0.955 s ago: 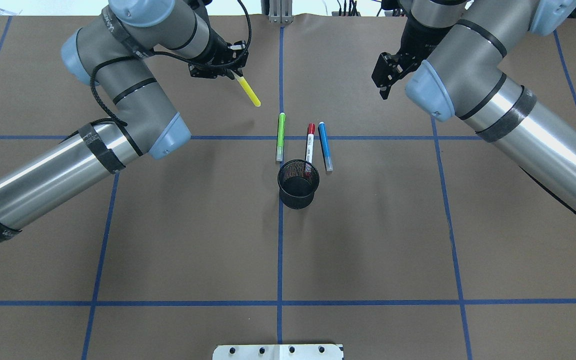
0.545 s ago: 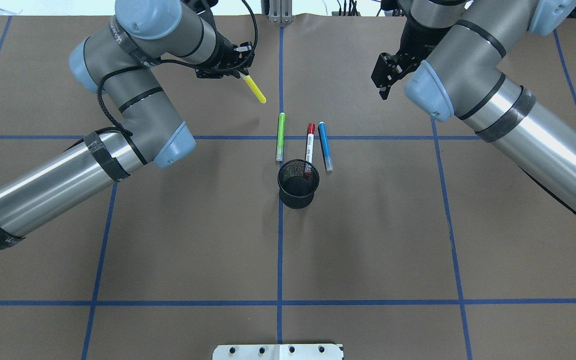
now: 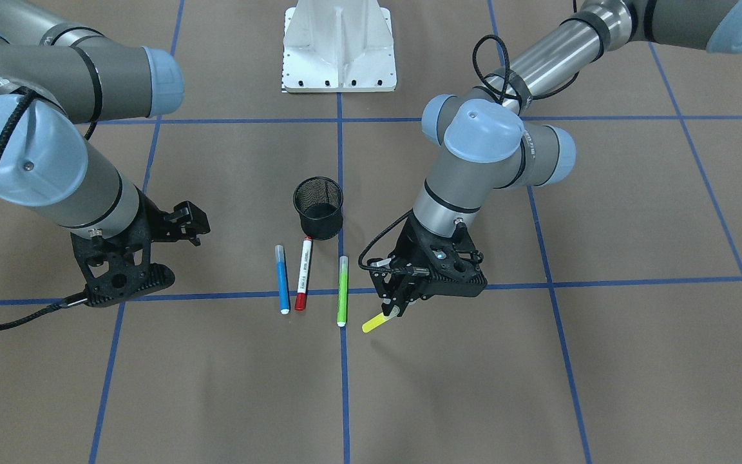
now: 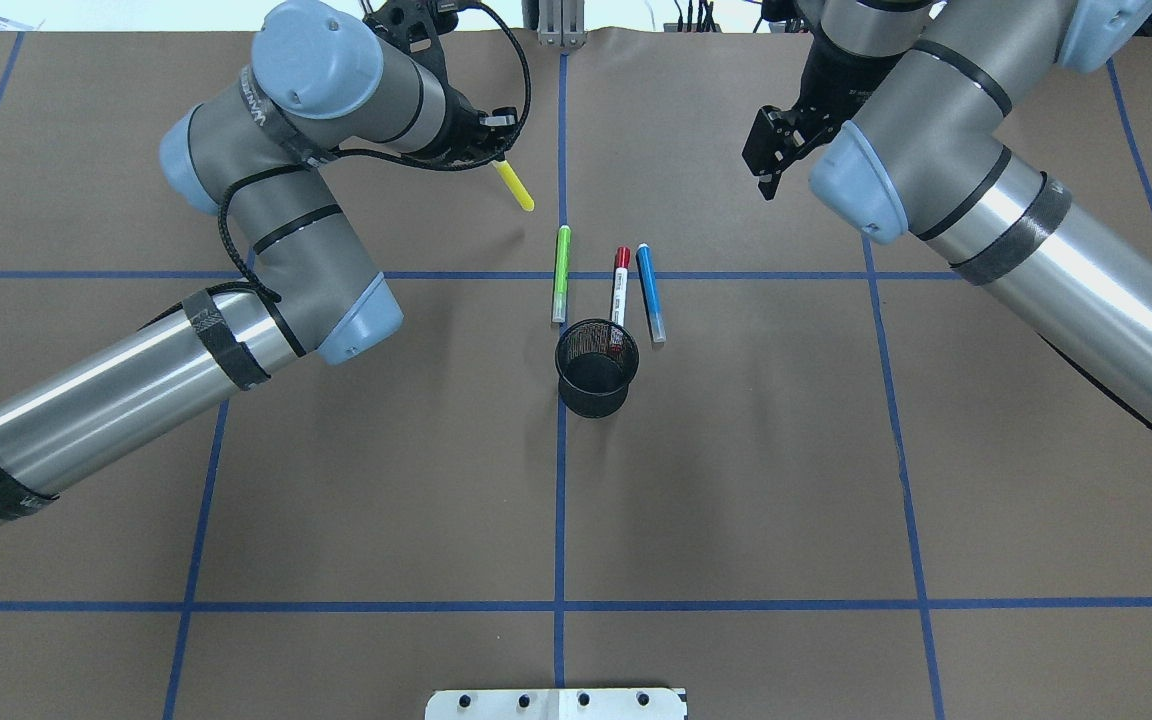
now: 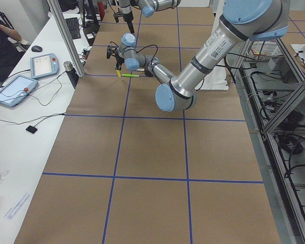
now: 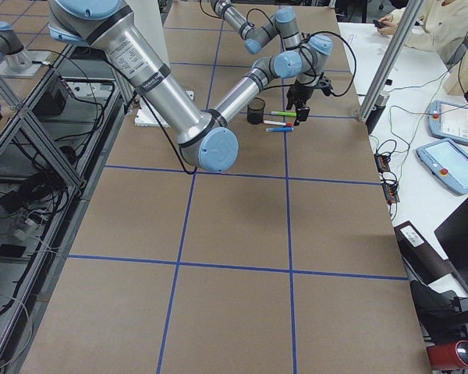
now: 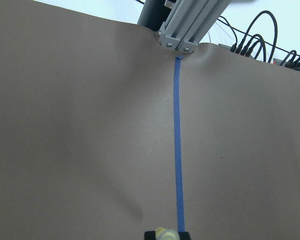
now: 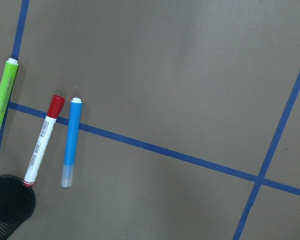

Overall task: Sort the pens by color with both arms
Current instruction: 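Lower the yellow highlighter onto the table beyond the green highlighter and release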

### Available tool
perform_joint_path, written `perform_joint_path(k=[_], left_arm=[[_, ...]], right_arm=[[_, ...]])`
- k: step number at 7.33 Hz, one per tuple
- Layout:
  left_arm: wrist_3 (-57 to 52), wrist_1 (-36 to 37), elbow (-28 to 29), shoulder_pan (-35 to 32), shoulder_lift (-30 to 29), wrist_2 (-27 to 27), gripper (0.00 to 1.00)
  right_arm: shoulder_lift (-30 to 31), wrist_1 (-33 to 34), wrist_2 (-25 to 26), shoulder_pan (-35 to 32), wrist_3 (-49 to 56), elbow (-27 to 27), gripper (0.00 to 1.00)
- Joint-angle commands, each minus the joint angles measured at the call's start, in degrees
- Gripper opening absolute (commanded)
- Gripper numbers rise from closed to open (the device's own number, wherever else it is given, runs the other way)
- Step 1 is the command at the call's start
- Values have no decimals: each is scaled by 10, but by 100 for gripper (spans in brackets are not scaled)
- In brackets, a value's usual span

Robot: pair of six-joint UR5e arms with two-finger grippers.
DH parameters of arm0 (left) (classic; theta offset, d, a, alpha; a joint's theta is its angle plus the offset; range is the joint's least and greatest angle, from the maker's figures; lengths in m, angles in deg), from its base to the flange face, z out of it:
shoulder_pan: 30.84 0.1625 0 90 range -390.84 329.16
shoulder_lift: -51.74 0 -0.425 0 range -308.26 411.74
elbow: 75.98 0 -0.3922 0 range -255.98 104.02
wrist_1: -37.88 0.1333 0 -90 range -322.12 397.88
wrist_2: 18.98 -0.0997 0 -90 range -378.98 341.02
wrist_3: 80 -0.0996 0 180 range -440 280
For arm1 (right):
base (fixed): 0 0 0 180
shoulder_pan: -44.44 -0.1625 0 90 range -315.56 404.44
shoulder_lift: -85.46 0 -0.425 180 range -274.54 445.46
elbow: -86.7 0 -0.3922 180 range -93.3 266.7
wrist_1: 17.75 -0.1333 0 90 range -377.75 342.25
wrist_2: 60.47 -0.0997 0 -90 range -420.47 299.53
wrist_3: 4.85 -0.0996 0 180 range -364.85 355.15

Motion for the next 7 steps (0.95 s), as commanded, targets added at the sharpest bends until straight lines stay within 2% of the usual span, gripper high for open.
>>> perform_joint_path(k=[1, 3, 4, 5, 7], left_arm=[[-2, 0, 0, 8, 0, -1, 18], [-5, 0, 0, 12, 0, -1, 25], [-6, 0, 0, 12, 0, -1, 39], [-6, 0, -2, 13, 1, -1, 47], [-6, 0, -3, 14, 1, -1, 55]], right_arm=[[1, -1, 1, 0, 0, -1, 99], [3, -3, 1, 0, 1, -3, 99], [3, -4, 2, 0, 1, -3, 99], [3, -4, 2, 0, 1, -4, 99], [3, -4, 2, 0, 2, -6, 99]])
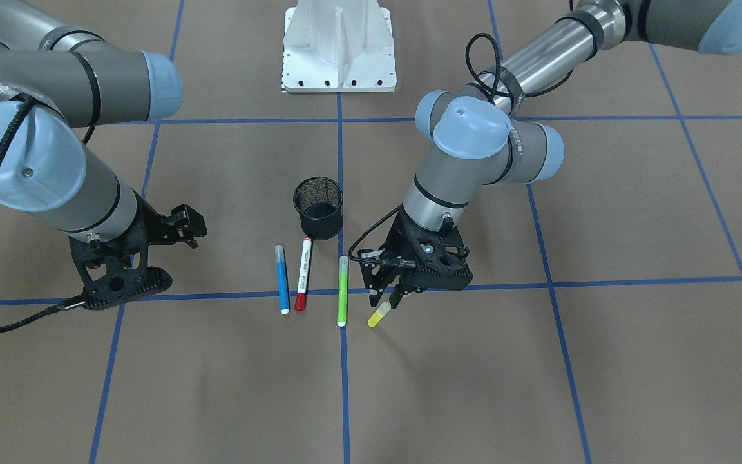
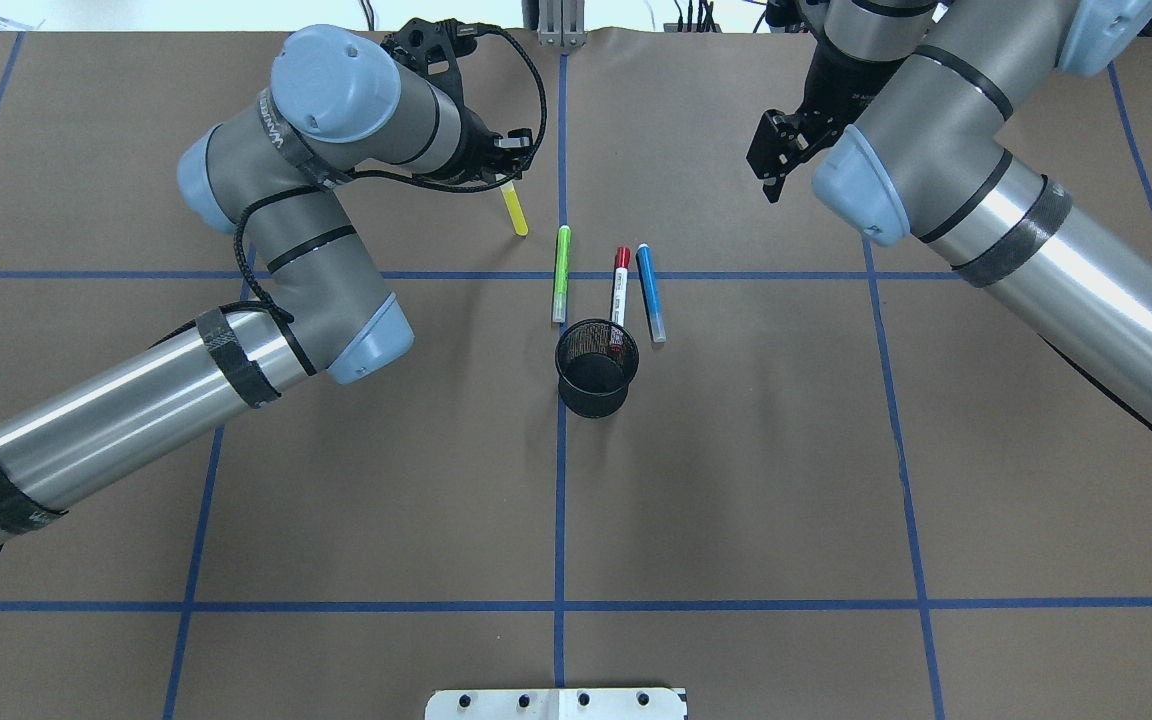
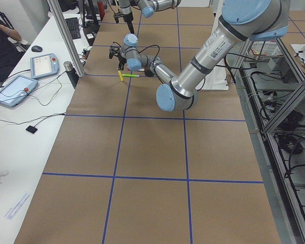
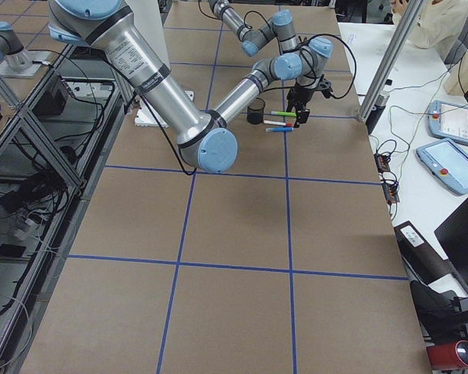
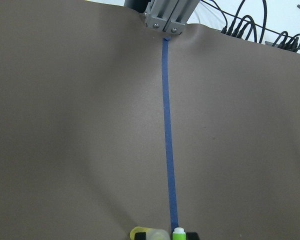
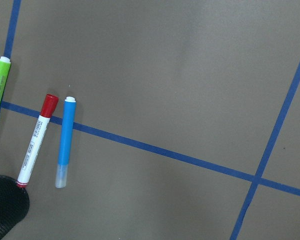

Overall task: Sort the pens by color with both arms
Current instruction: 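Lower the yellow highlighter onto the table beyond the green highlighter and release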

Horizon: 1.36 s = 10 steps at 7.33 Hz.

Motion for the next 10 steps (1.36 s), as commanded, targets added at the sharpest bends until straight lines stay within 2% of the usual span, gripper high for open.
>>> perform_joint_path(k=[1, 4, 5, 6, 7, 8, 9, 10], left_arm=[[0, 2, -1, 2, 0, 0, 56], [-1, 15, -20, 3, 7, 10, 57], [-1, 72, -55, 5, 21, 61, 58], [-21, 185, -115, 1, 24, 116, 59], [-103, 313, -168, -16, 22, 150, 59], [-169, 404, -206, -36, 27, 179, 59], [-205, 452, -226, -60, 28, 203, 59], [-247, 462, -235, -81, 42, 207, 60]], right_arm=[[-1, 0, 0, 0, 0, -1, 99], [-1, -1, 0, 0, 0, -2, 99], [-1, -1, 0, 0, -1, -2, 99], [-3, 0, -2, -1, -1, -1, 99], [-2, -1, -3, -2, -15, 1, 99], [0, -4, -4, -4, -34, 5, 99], [7, -4, -5, -17, -38, 7, 99], [27, -32, -5, -36, -39, 19, 99]])
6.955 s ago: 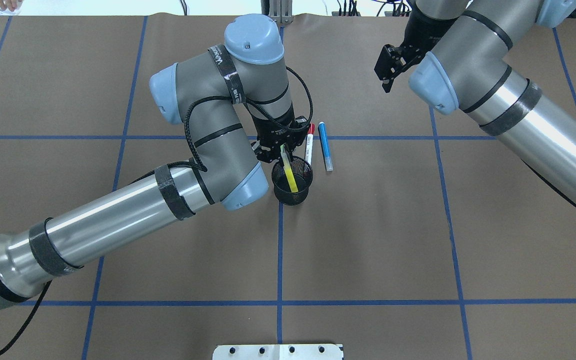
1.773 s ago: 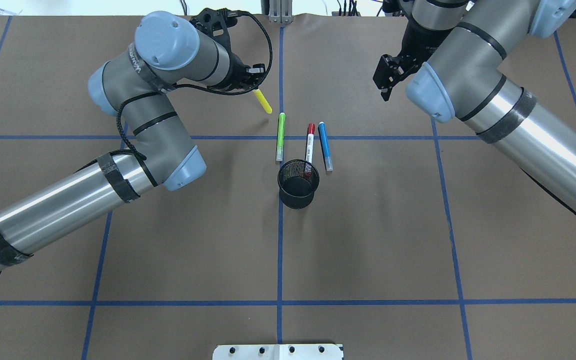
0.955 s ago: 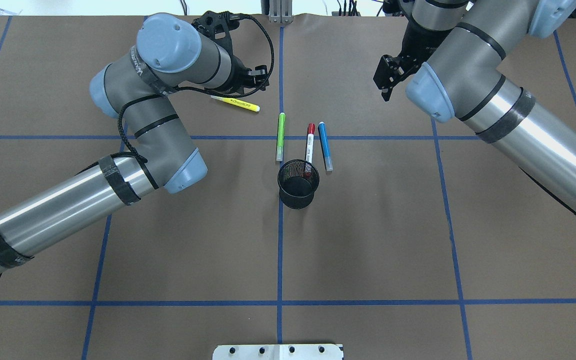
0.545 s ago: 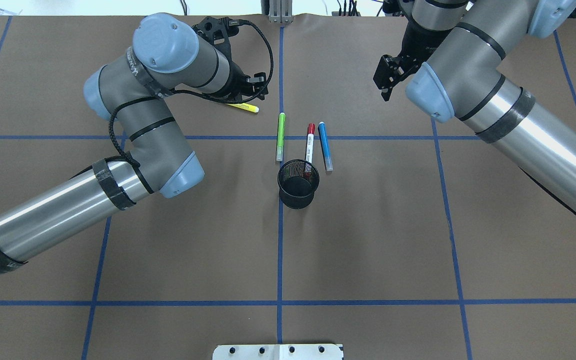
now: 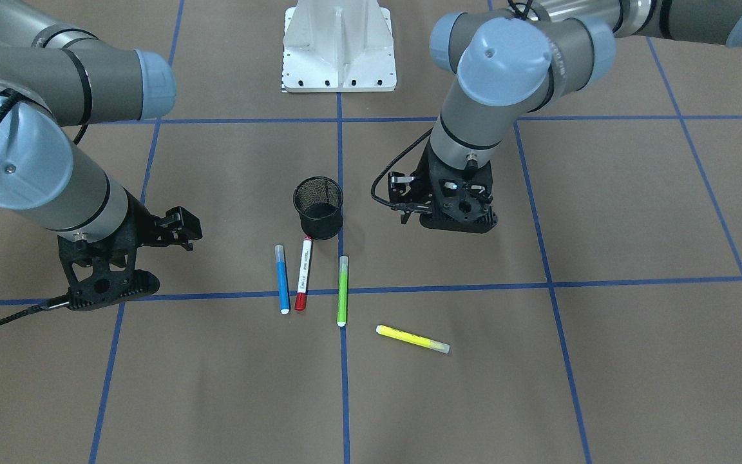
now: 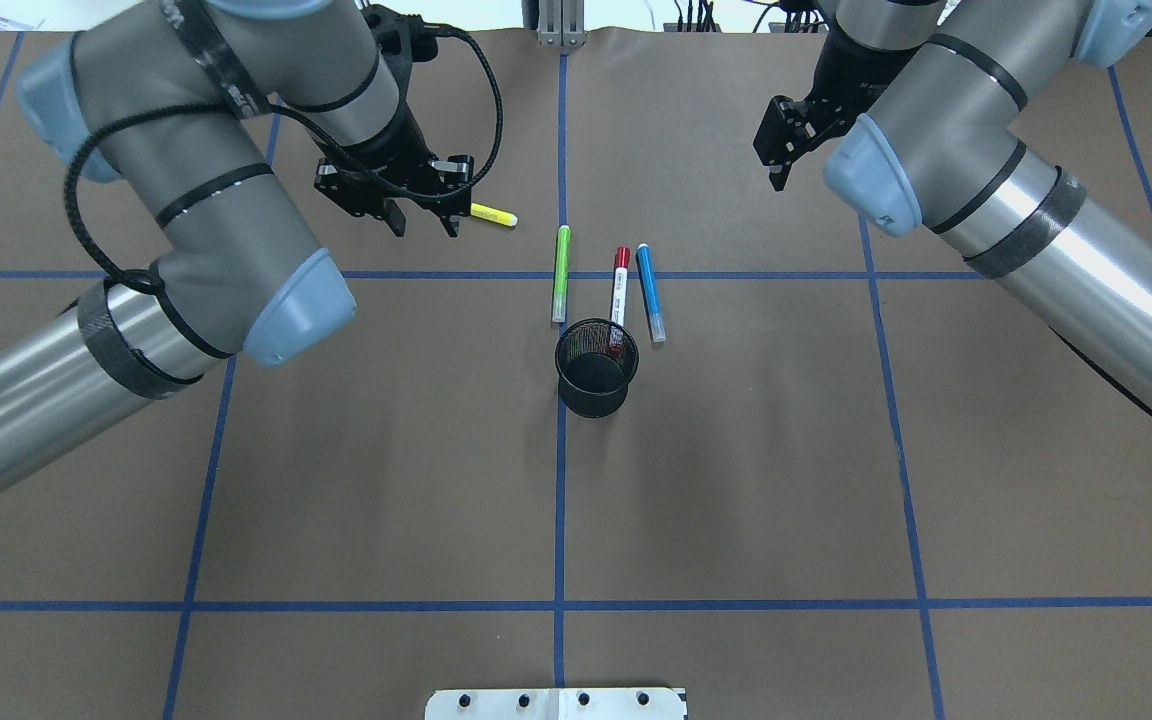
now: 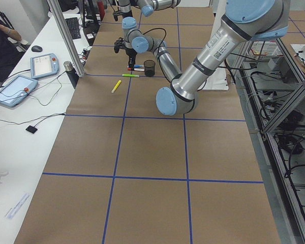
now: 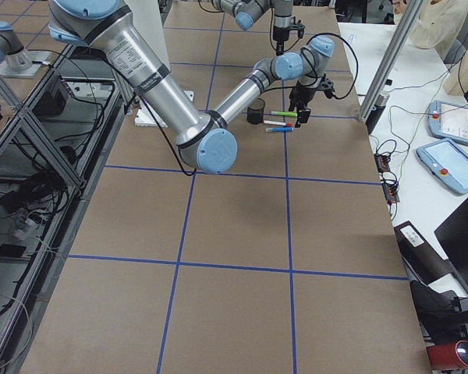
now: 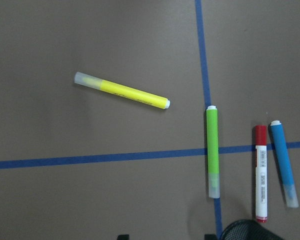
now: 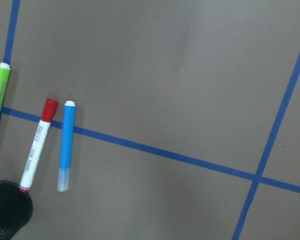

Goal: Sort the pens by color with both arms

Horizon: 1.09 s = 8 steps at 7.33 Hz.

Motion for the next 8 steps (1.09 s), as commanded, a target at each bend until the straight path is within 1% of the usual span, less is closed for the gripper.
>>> perform_joint_path(k=[1, 2, 3, 4, 5, 7, 8], left_arm=[[-109, 46, -30, -48, 38, 16, 60], [-183, 49, -38, -82, 59, 17, 60], [-254, 48, -37, -129, 90, 40, 61], [-349, 47, -29, -185, 122, 72, 63], [-436, 49, -22, -230, 149, 81, 63], [-570, 47, -6, -305, 204, 86, 63], [-626, 47, 27, -350, 217, 130, 63]], right_arm=[[41, -72, -1, -46, -5, 6, 99], [47, -99, -3, -76, -1, -17, 99], [47, -119, -15, -103, 10, -45, 99], [48, -139, -27, -128, 46, -85, 99], [62, -167, -31, -155, 102, -117, 99], [119, -202, -72, -220, 172, -129, 99], [138, -202, -77, -245, 191, -130, 99]])
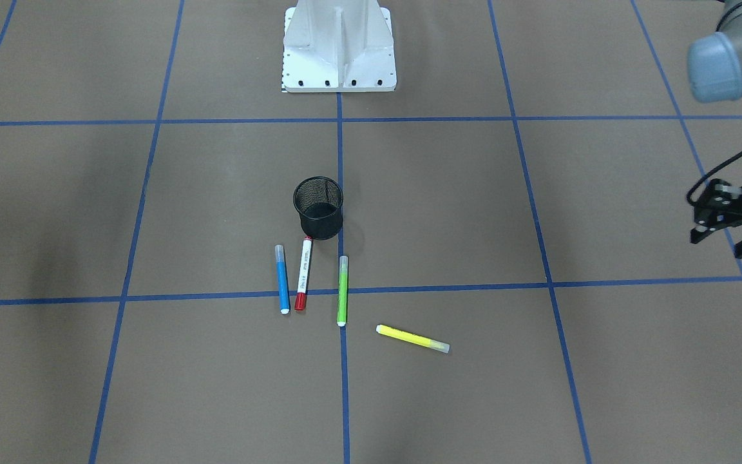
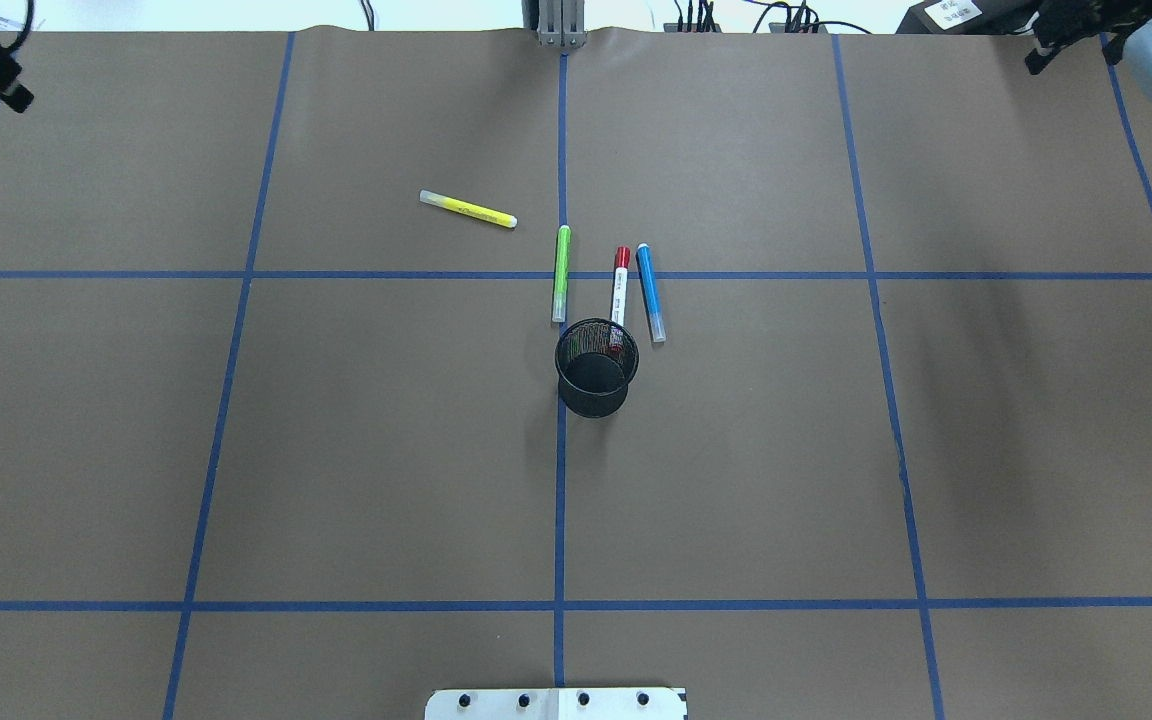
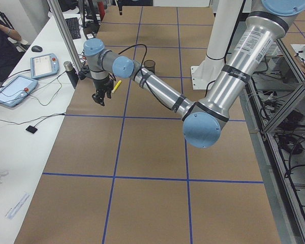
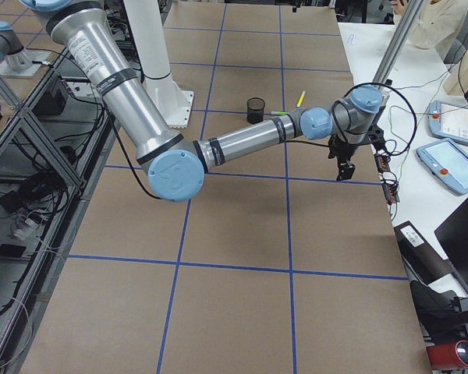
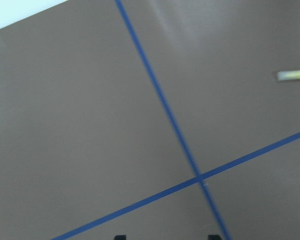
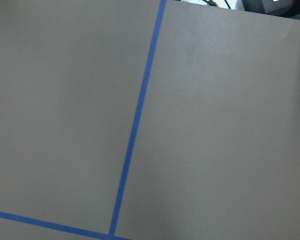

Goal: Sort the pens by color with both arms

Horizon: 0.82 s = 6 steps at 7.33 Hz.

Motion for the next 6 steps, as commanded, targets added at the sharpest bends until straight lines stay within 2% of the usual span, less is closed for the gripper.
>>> perform_joint_path(k=[1, 2, 4, 6], left_arm=[[-153, -4, 67, -99, 39, 76, 63], [-207, -3, 88, -126, 50, 79, 63], [-250, -12, 93, -174, 98, 80, 63], [-287, -40, 89, -192, 145, 76, 64]], right_arm=[[58, -20, -19, -59, 39, -4, 99], [84, -45, -20, -80, 49, -4, 99], [135, -85, -20, -95, 93, -3, 99], [191, -104, -21, -118, 108, 30, 99]])
